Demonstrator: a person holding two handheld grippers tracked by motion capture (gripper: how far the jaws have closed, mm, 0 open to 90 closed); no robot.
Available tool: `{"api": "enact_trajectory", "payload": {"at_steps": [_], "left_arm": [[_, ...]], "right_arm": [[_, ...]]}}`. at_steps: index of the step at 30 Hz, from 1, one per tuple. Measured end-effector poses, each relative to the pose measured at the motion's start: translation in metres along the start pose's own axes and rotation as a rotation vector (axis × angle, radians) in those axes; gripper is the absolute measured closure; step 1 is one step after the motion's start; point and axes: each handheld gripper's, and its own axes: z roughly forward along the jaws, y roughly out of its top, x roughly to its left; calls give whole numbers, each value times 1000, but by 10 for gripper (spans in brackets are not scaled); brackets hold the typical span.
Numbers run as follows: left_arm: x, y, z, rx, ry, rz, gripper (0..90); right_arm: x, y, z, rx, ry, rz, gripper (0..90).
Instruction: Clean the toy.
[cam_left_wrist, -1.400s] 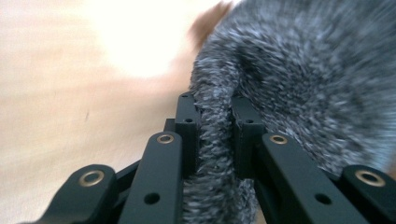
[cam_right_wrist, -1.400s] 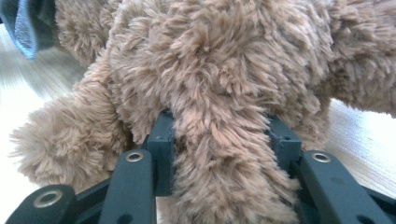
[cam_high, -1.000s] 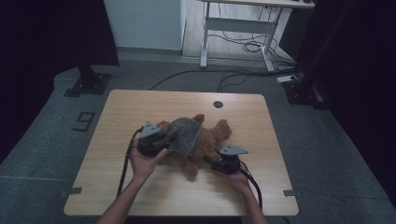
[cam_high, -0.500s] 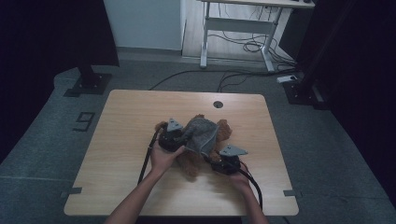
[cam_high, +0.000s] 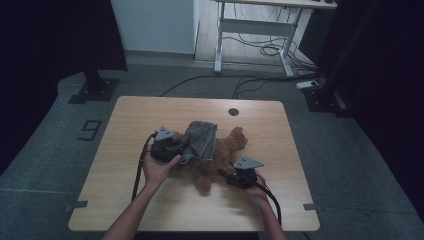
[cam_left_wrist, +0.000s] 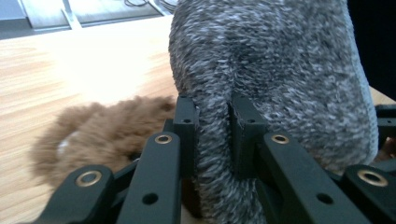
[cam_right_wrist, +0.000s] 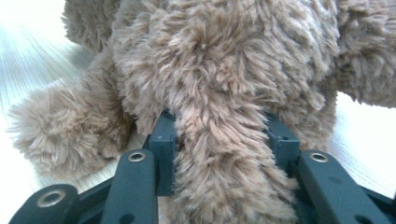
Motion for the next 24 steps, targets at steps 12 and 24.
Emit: {"api": "enact_trajectory", "payload": {"at_steps": [12,24], "left_arm": [[43,-16,-28,0,106,-56,755],[89,-69,-38,88,138,-176,762]], "right_arm": [[-1,-1,-1,2,-1,6,572],[-2,-1,-1,-1,2,11,572]]}}
